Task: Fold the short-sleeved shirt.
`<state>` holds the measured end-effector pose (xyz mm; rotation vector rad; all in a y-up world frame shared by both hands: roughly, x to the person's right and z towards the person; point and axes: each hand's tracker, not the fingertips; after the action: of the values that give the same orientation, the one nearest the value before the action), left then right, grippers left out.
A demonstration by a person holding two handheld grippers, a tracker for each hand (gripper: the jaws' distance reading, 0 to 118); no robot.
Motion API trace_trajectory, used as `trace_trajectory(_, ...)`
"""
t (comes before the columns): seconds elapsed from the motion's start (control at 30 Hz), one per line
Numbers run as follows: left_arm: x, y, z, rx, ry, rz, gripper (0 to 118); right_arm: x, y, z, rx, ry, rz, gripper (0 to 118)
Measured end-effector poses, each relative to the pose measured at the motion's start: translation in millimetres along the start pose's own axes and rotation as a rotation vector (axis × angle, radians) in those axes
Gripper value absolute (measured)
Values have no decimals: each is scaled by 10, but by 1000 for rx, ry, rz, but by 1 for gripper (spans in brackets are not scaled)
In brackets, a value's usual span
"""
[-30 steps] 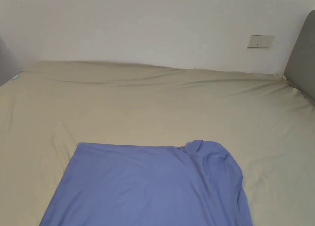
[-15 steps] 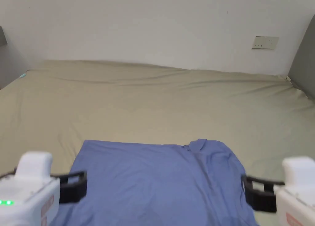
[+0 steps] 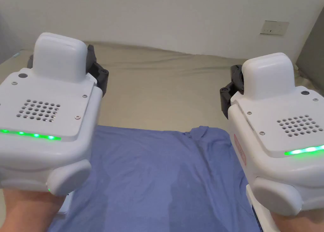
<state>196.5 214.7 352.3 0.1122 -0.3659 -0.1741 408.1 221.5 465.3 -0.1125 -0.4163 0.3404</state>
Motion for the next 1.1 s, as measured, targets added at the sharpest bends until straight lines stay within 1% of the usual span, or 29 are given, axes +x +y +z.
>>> trace_trajectory(0.03, 28, -25, -26, -7, -7, -3, 3, -15, -42, -32, 3, 4, -4, 2)
trace_trajectory(0.07, 61, -62, -69, -19, -19, -5, 0, -42, -101, -84, 3, 0, -3, 2)
trace_trajectory(0.17, 113, -197, -220, -71, -35, 6, 0, -69, -257, -240, -36, -15, 24, 2)
trace_trajectory(0.27, 141, -370, -381, -104, -61, 24, 0, -53, -415, -386, -81, 11, -19, 2)
trace_trajectory(0.37, 216, -682, -609, -147, -66, 10, 0, -62, -643, -593, -120, 8, -17, 2)
trace_trajectory(0.43, 214, -1049, -836, -275, -114, 13, 0, -62, -869, -770, -202, 20, -16, 2)
trace_trajectory(0.5, 206, -1527, -1094, -434, -168, -2, 0, -22, -1109, -911, -266, 39, -47, 2)
trace_trajectory(0.53, 173, -1770, -1212, -503, -184, 15, 0, 5, -1212, -974, -293, 39, -58, 2)
trace_trajectory(0.63, 6, -2403, -1636, -690, -167, 23, 0, 103, -1491, -1172, -359, 18, -67, 2)
trace_trajectory(0.7, -162, -2744, -2006, -734, -79, 11, 0, 188, -1645, -1305, -400, 18, -76, 2)
trace_trajectory(0.73, -232, -2856, -2174, -758, -42, 12, 6, 226, -1705, -1360, -416, 17, -79, 2)
trace_trajectory(0.77, -325, -2991, -2386, -783, -11, 19, 26, 269, -1770, -1422, -430, 15, -76, 2)
trace_trajectory(0.8, -395, -3087, -2613, -821, -4, 39, 67, 309, -1835, -1482, -445, 13, -69, 2)
trace_trajectory(0.83, -453, -3182, -2781, -850, -15, 56, 94, 332, -1879, -1515, -455, 7, -58, 2)
trace_trajectory(0.87, -510, -3262, -2948, -844, -21, 69, 102, 366, -1944, -1581, -467, 3, -44, 2)
trace_trajectory(0.97, -550, -3439, -3334, -846, -17, 40, 102, 473, -2116, -1750, -528, 3, -9, 2)
trace_trajectory(1.03, -552, -3547, -3552, -869, -15, 37, 108, 537, -2206, -1828, -547, -11, 10, 2)
trace_trajectory(1.07, -550, -3606, -3657, -890, -18, 44, 108, 561, -2244, -1860, -559, -15, 23, 2)
trace_trajectory(1.1, -539, -3667, -3739, -932, -41, 82, 108, 576, -2271, -1883, -569, -18, 30, 2)
